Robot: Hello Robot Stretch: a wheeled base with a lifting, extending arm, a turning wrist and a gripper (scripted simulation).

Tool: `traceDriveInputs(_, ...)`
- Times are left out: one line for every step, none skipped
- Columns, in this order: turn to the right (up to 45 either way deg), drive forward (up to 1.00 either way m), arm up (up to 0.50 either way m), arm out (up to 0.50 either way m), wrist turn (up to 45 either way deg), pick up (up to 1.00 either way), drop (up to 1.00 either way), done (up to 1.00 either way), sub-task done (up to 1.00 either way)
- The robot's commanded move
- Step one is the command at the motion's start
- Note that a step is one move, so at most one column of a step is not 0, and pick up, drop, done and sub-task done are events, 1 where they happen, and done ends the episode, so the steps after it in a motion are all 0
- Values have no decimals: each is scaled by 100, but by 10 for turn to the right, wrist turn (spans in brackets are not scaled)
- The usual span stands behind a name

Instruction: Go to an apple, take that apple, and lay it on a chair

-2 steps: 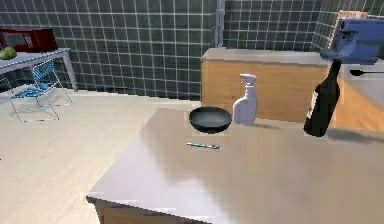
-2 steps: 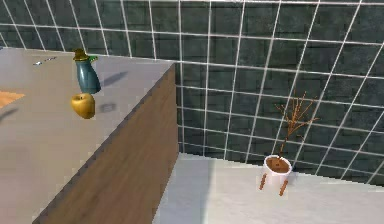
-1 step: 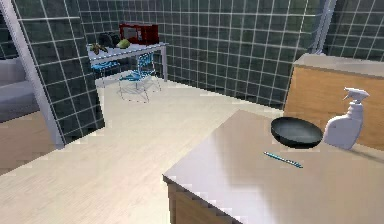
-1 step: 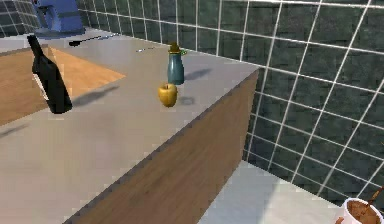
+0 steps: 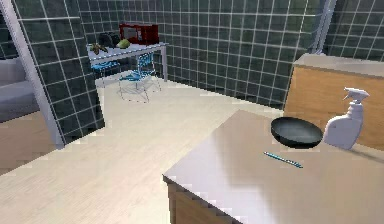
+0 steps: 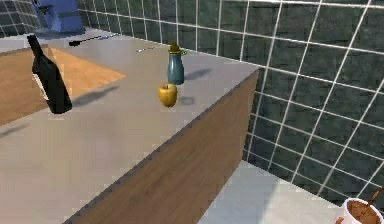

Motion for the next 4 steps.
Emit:
traceDriveInputs(0, 0, 38, 0, 0, 0, 0, 0, 0)
traceDriveInputs(0, 0, 0, 50, 0, 0, 0, 0, 0)
traceDriveInputs(0, 0, 0, 0, 450, 0, 0, 0, 0)
traceDriveInputs(0, 0, 0, 0, 450, 0, 0, 0, 0)
